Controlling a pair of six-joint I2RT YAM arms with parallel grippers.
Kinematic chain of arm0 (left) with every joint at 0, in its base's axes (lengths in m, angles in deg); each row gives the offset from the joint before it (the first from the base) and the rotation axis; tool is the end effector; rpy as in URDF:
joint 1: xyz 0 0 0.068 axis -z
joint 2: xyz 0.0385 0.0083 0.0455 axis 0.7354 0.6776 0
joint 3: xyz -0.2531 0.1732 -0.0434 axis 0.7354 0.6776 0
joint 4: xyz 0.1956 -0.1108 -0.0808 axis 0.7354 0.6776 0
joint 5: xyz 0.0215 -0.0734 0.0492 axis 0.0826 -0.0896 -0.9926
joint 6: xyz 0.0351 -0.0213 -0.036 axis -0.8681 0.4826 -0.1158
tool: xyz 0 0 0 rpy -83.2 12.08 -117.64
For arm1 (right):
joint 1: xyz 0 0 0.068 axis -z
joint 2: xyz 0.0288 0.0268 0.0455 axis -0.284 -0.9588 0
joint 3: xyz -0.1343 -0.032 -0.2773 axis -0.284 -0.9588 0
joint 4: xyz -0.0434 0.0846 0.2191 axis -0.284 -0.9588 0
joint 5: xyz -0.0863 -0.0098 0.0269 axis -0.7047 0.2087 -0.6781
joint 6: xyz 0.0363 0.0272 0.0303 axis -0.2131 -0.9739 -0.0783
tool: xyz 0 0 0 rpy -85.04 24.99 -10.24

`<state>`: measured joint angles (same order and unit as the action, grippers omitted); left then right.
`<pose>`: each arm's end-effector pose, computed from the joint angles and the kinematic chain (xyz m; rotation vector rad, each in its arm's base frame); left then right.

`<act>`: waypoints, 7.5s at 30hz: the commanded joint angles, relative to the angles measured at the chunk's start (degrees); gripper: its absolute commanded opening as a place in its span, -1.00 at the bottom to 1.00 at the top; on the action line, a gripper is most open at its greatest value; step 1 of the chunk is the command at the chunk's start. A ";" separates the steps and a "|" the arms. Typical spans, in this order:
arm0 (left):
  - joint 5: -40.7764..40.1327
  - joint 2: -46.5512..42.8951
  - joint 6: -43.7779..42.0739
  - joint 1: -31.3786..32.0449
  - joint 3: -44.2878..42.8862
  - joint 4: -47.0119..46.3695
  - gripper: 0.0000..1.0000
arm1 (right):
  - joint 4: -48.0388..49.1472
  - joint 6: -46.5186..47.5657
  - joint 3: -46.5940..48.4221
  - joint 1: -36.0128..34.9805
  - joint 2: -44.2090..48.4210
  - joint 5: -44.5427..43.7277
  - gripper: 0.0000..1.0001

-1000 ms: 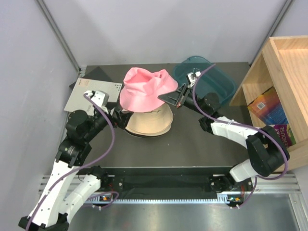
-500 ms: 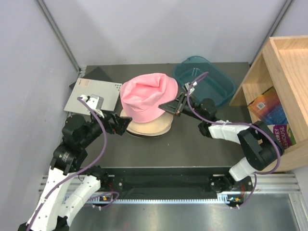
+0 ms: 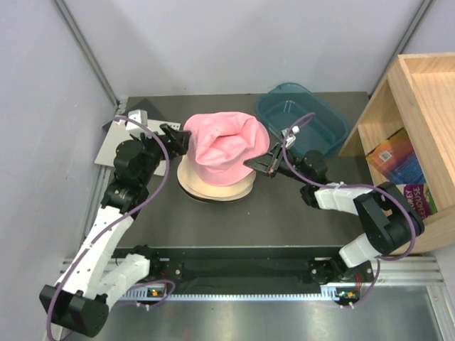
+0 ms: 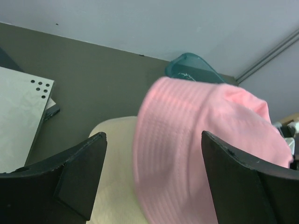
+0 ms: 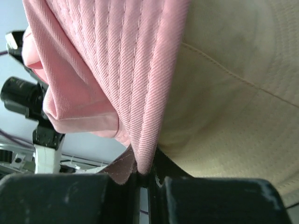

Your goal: Stack the hats

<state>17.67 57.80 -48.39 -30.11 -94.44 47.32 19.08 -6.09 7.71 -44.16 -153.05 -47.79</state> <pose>0.1475 -0.0454 0.3990 -0.1522 1.6607 -0.5856 0.2403 0.1502 0.2837 0.0990 1.7983 1.8165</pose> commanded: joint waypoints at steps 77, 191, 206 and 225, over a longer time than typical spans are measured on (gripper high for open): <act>25.52 27.63 25.73 -20.05 14.51 -24.47 -1.00 | -16.80 13.11 0.71 -2.04 -1.15 1.00 -1.00; 21.65 5.57 18.87 -13.98 19.08 -9.86 0.04 | 8.95 12.58 -2.19 2.87 -7.92 -3.05 -1.00; 22.53 8.82 21.25 -13.98 21.71 -14.27 -1.00 | 7.71 12.67 -3.59 2.17 -8.53 -4.72 -1.00; 20.77 19.80 19.23 -13.89 19.61 -20.33 -1.00 | 7.19 11.09 -8.17 0.07 -15.56 -9.02 -1.00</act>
<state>38.92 74.87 -26.92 -44.58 -73.72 24.92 29.64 3.77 0.96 -42.50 -165.20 -56.03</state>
